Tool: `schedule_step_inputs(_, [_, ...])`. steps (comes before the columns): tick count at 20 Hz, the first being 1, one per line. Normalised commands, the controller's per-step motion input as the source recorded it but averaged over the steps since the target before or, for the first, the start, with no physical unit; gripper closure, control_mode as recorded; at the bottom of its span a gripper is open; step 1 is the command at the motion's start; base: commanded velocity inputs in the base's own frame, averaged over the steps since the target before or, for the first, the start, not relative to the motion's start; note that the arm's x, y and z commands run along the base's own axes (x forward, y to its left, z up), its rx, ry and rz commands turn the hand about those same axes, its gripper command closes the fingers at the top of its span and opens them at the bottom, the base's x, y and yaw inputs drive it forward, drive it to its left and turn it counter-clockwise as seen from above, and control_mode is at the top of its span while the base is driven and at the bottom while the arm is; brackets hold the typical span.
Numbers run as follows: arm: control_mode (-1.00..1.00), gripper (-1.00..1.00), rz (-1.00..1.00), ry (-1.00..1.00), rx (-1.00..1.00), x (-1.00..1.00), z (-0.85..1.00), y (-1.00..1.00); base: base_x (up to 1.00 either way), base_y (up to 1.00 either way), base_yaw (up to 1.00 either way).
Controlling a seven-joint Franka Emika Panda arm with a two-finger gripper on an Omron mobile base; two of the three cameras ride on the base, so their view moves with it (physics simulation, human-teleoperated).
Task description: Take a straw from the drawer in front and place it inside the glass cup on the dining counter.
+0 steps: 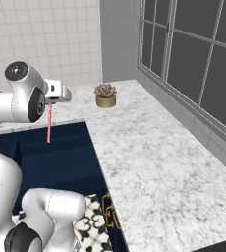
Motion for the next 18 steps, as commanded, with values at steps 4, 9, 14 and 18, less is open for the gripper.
schedule_step_inputs(4, [1.00, 1.00, 0.00, -0.01, 0.00, -0.17, -0.12, 0.00, -0.22, 0.00, 0.00])
schedule_step_inputs(9, [1.00, 1.00, 0.00, 0.00, 0.00, 0.00, 0.00, 0.00, -1.00, 0.03, 0.06])
schedule_step_inputs(14, [1.00, 1.00, 0.00, 0.00, 0.00, 0.00, 0.00, 0.00, -0.90, 0.44, 0.68])
schedule_step_inputs(18, [1.00, 1.00, 0.00, 0.00, 0.00, 0.00, 0.00, 0.00, -0.60, 0.95, 0.73])
